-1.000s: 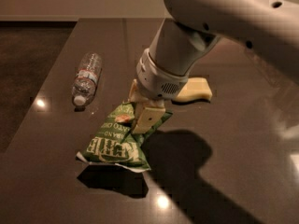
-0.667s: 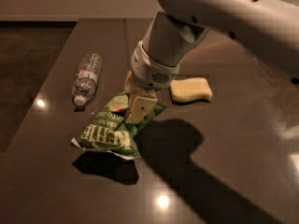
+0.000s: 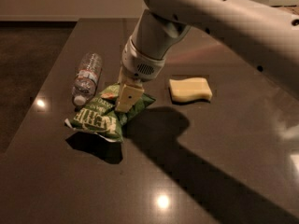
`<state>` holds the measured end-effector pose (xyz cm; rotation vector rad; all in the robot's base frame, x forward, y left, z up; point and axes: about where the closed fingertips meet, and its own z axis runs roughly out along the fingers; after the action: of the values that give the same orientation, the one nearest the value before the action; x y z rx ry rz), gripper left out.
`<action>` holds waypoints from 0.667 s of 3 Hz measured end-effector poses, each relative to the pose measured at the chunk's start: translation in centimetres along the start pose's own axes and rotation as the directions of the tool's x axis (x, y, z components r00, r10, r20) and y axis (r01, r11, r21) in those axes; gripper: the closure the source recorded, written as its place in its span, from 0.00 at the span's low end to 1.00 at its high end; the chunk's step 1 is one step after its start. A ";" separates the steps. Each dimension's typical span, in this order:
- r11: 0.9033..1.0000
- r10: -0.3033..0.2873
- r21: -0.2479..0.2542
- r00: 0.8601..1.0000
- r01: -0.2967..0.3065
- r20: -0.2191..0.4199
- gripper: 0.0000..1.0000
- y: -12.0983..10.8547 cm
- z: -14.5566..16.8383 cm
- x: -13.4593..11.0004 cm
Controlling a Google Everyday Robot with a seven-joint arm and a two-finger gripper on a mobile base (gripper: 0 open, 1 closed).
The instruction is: Move green jalapeno chip bag near water bottle
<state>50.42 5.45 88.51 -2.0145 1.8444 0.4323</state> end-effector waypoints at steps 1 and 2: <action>0.999 0.031 0.011 1.000 -0.031 -0.004 0.38 -1.1 0.6 -1.1; 0.999 0.044 0.006 0.999 -0.044 -0.005 0.14 -1.4 1.5 -1.9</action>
Offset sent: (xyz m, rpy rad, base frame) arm 0.0177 0.0361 -0.0086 -0.0030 0.0288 -0.0586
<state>51.69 7.92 88.13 -1.9760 1.8942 0.4337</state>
